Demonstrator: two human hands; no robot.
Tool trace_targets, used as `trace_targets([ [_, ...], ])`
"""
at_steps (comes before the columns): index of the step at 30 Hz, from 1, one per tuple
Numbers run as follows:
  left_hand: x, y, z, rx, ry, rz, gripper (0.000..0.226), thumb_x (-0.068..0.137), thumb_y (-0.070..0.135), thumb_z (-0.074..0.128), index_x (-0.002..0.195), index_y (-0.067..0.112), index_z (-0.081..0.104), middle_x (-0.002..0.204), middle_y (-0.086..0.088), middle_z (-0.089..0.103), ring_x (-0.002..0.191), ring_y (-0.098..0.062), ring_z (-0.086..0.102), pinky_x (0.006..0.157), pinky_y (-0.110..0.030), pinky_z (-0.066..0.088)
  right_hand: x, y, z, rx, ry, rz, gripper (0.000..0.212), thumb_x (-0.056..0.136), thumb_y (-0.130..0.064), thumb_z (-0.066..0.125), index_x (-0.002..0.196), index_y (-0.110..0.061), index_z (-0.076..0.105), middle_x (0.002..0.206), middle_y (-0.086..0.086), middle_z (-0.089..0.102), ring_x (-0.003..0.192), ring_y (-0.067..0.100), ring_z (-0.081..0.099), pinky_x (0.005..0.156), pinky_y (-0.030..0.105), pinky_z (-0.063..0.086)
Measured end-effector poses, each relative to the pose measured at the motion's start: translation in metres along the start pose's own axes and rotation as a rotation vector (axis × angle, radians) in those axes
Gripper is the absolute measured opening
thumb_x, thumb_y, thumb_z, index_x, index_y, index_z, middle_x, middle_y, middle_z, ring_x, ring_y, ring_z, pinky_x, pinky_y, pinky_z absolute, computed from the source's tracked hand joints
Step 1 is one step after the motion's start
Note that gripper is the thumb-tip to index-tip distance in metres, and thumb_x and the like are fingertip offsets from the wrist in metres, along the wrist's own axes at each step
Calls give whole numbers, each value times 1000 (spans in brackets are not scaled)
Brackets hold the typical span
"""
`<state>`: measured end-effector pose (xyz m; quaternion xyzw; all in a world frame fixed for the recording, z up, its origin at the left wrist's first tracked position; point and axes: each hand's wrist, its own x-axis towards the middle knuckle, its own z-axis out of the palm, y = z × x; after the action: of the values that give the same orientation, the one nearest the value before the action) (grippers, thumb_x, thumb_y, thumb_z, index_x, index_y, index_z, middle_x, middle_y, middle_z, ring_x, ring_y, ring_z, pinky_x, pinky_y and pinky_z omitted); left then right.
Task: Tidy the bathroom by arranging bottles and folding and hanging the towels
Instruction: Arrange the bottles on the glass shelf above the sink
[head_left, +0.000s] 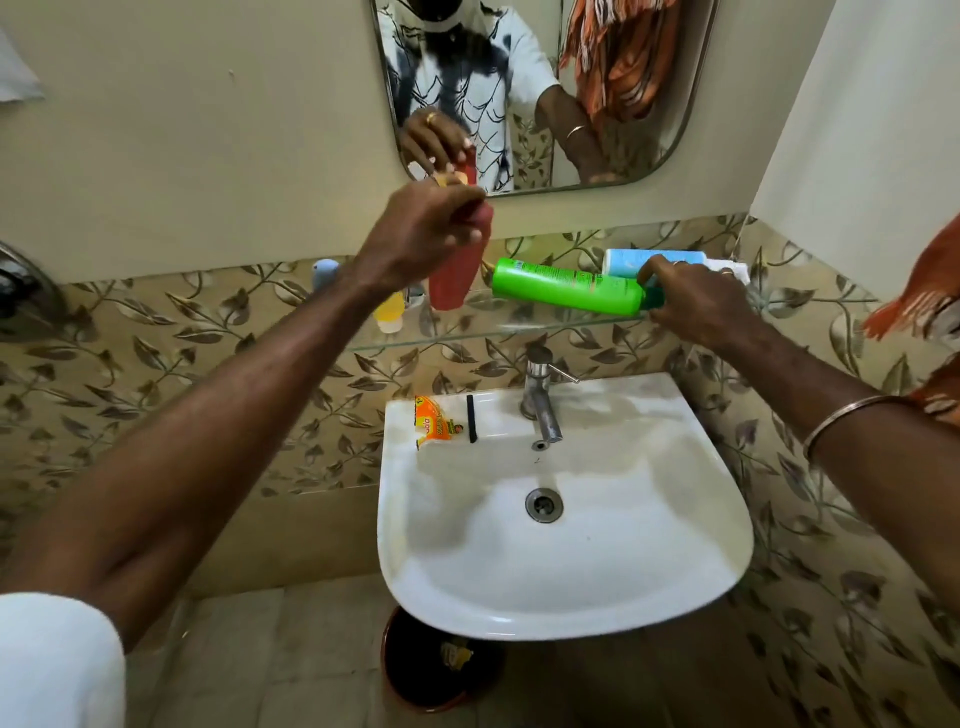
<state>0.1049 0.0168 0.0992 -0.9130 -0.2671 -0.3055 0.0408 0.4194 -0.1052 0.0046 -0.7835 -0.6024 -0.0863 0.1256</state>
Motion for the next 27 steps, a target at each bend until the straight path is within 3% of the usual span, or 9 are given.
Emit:
trace_targets([
  [3,5,-15,-14,-99,-23,-95,45,84,7,72,128,5,64,120,-16,69,105,-25,64,91,-32,49,1,1,1,11,23,-12,42,87,-15,72,124,-14,53,116,18,67,101,38,63,74,44,45],
  [10,3,-32,-23,-211,-87,-201,44,88,2,67,132,5,61,131,-14,64,119,-23,59,101,-33,46,-1,3,0,41,10,-28,48,81,-21,77,124,-17,56,115,13,71,99,36,66,77,42,49],
  [15,1,-38,-29,-222,-126,-207,45,91,1,65,135,5,58,136,-14,61,117,-12,52,98,-25,42,-3,5,-11,139,57,-71,49,74,-18,80,120,-17,64,111,12,74,95,35,68,75,38,49],
  [20,1,-43,-34,-212,-162,-208,45,91,1,65,135,5,58,134,-14,62,116,-13,54,97,-24,42,0,3,-35,236,146,-149,38,74,-15,82,111,-17,72,98,13,74,82,31,65,71,38,49],
  [27,3,-43,-37,-233,-201,-195,45,90,5,68,134,5,59,131,-13,64,117,-18,58,95,-26,44,24,-25,-92,289,225,-349,32,76,-26,84,103,-15,72,95,11,73,82,25,64,74,41,55],
])
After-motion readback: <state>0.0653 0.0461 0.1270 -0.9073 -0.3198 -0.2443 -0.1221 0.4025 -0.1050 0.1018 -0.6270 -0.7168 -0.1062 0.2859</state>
